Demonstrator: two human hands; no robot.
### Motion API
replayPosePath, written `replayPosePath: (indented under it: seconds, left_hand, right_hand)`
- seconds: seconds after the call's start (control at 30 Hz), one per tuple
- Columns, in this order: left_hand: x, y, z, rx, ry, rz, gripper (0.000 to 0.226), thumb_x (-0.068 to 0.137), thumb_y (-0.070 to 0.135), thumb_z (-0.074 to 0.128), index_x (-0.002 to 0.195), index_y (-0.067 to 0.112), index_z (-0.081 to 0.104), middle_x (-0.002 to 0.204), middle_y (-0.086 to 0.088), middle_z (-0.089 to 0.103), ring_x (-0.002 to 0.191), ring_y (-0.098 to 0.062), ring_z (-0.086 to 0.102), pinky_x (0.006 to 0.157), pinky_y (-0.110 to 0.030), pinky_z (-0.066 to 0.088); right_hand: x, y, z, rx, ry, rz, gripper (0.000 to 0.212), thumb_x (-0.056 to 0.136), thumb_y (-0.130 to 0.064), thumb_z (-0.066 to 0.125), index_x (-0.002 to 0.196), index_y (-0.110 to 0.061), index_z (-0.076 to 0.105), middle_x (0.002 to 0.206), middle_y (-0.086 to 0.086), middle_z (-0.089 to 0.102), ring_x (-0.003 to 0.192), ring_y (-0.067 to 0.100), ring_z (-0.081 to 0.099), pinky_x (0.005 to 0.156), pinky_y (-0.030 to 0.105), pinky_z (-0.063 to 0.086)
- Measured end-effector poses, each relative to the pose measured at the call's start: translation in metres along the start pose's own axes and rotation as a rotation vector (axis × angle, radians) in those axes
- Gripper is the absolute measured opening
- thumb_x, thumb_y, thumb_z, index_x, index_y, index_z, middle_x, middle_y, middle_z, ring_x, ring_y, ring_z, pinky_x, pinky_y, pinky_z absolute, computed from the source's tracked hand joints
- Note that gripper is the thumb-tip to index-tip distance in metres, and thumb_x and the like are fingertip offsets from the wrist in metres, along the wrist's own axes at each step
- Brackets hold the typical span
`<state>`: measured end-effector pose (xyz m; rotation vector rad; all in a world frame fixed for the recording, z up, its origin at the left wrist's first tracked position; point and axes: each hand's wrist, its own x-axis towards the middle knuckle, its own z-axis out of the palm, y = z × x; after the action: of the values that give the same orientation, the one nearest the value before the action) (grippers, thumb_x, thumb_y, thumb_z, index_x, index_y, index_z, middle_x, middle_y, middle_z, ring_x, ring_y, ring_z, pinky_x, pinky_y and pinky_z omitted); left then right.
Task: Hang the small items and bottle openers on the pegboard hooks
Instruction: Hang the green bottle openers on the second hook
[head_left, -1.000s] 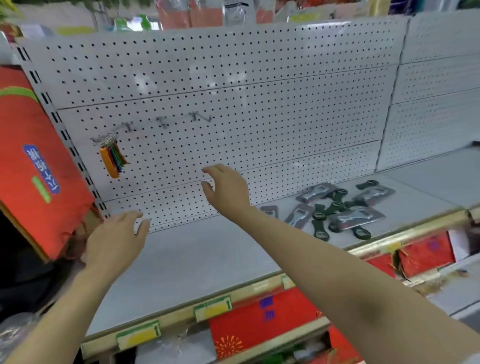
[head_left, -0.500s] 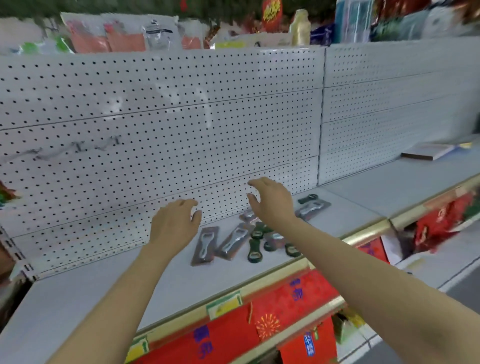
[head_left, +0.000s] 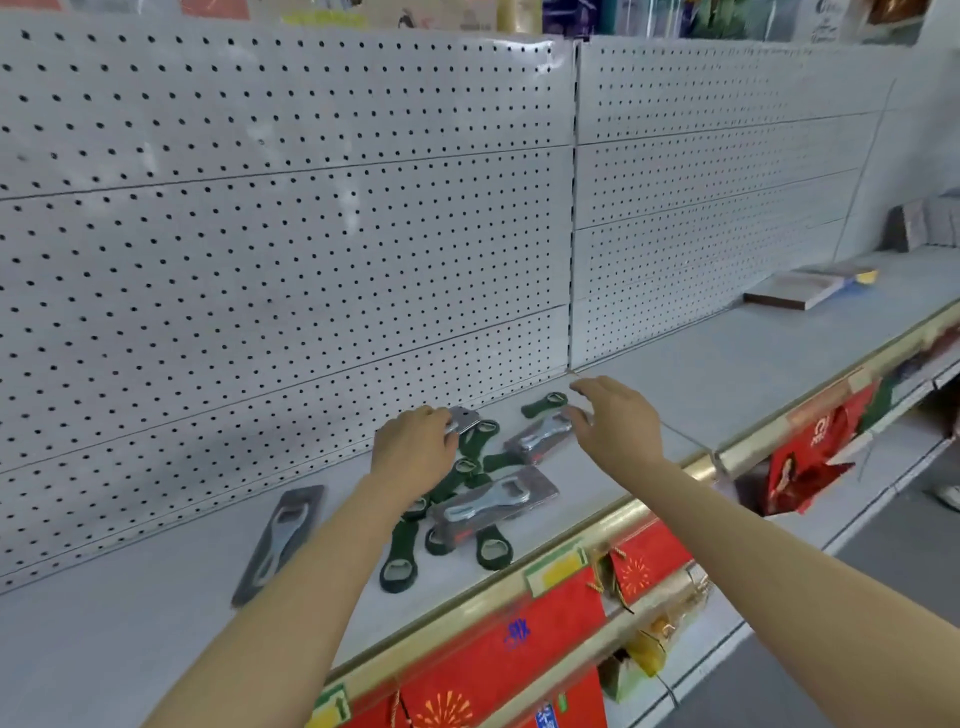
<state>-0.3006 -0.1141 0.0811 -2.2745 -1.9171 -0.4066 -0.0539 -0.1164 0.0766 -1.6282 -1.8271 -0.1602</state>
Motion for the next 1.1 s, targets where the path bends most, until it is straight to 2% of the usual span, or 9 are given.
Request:
replayPosePath:
  seconds: [0.13, 0.33, 0.43, 0.57, 0.7, 0.8, 0.9, 1.03, 1.1]
  left_hand:
    - [0.056, 0.009, 0.041, -0.048, -0.053, 0.006, 0.027, 0.100, 0.033, 0.043, 0.114, 0.021, 0.064, 0.104, 0.000, 0.066, 0.084, -0.019, 0.056, 0.064, -0.029, 0.037]
    - [0.138, 0.009, 0.119, -0.034, -0.266, -0.061, 0.027, 0.096, 0.030, 0.048, 0.100, 0.013, 0.067, 0.103, -0.005, 0.062, 0.078, -0.018, 0.061, 0.064, -0.030, 0.049]
    - [0.166, 0.012, 0.147, -0.003, -0.347, -0.096, 0.026, 0.097, 0.027, 0.047, 0.109, 0.009, 0.062, 0.107, -0.007, 0.059, 0.083, -0.018, 0.056, 0.067, -0.030, 0.045]
    - [0.182, 0.020, 0.178, 0.029, -0.401, -0.160, 0.043, 0.095, 0.032, 0.055, 0.131, 0.010, 0.049, 0.133, -0.014, 0.045, 0.105, -0.025, 0.057, 0.086, -0.035, 0.051]
    - [0.189, 0.030, 0.190, 0.014, -0.449, -0.178, 0.034, 0.094, 0.020, 0.058, 0.126, 0.010, 0.053, 0.138, -0.020, 0.036, 0.097, -0.026, 0.058, 0.077, -0.032, 0.050]
    - [0.188, 0.030, 0.192, -0.057, -0.511, -0.166, 0.041, 0.089, 0.023, 0.066, 0.126, 0.013, 0.051, 0.133, -0.015, 0.040, 0.096, -0.026, 0.057, 0.080, -0.033, 0.053]
    - [0.181, 0.028, 0.188, -0.167, -0.554, -0.174, 0.055, 0.079, 0.033, 0.074, 0.126, 0.015, 0.050, 0.124, -0.008, 0.047, 0.098, -0.023, 0.058, 0.082, -0.030, 0.052]
    - [0.173, 0.024, 0.184, -0.326, -0.477, -0.282, 0.039, 0.067, 0.040, 0.068, 0.100, 0.023, 0.055, 0.086, 0.007, 0.062, 0.074, -0.007, 0.058, 0.069, -0.025, 0.055]
    - [0.169, 0.024, 0.181, -0.395, -0.418, -0.354, 0.037, 0.070, 0.041, 0.069, 0.100, 0.027, 0.053, 0.080, 0.012, 0.062, 0.069, -0.003, 0.058, 0.065, -0.021, 0.054]
  right_hand:
    - [0.028, 0.037, 0.027, -0.046, -0.055, 0.064, 0.034, 0.092, -0.028, 0.058, 0.123, -0.017, 0.063, 0.117, 0.002, 0.068, 0.099, 0.029, 0.065, 0.080, 0.040, 0.054]
    - [0.073, 0.081, 0.068, -0.096, -0.133, 0.122, 0.036, 0.093, -0.030, 0.057, 0.125, -0.015, 0.062, 0.121, 0.004, 0.067, 0.104, 0.029, 0.064, 0.088, 0.037, 0.050]
    - [0.089, 0.100, 0.092, -0.101, -0.170, 0.147, 0.034, 0.094, -0.024, 0.054, 0.127, -0.017, 0.061, 0.124, 0.002, 0.065, 0.108, 0.026, 0.062, 0.091, 0.035, 0.047]
    - [0.106, 0.121, 0.120, -0.102, -0.230, 0.197, 0.036, 0.093, -0.024, 0.054, 0.127, -0.017, 0.061, 0.126, 0.002, 0.064, 0.110, 0.026, 0.061, 0.091, 0.033, 0.046]
    - [0.134, 0.138, 0.148, -0.096, -0.371, 0.243, 0.037, 0.096, -0.029, 0.051, 0.133, -0.021, 0.055, 0.131, -0.001, 0.059, 0.113, 0.023, 0.058, 0.089, 0.033, 0.046]
    - [0.162, 0.145, 0.171, -0.061, -0.537, 0.241, 0.045, 0.095, -0.039, 0.053, 0.137, -0.025, 0.048, 0.134, -0.001, 0.053, 0.112, 0.023, 0.058, 0.087, 0.036, 0.051]
    - [0.187, 0.149, 0.195, -0.008, -0.723, 0.170, 0.057, 0.090, -0.048, 0.057, 0.142, -0.029, 0.042, 0.133, 0.005, 0.047, 0.114, 0.026, 0.055, 0.094, 0.040, 0.050]
    - [0.209, 0.154, 0.223, -0.113, -0.919, 0.031, 0.058, 0.086, -0.046, 0.063, 0.139, -0.030, 0.045, 0.128, 0.011, 0.044, 0.111, 0.028, 0.050, 0.100, 0.043, 0.046]
    - [0.214, 0.156, 0.230, -0.118, -0.931, 0.005, 0.054, 0.082, -0.040, 0.069, 0.131, -0.026, 0.050, 0.125, 0.010, 0.044, 0.108, 0.028, 0.049, 0.098, 0.043, 0.047]
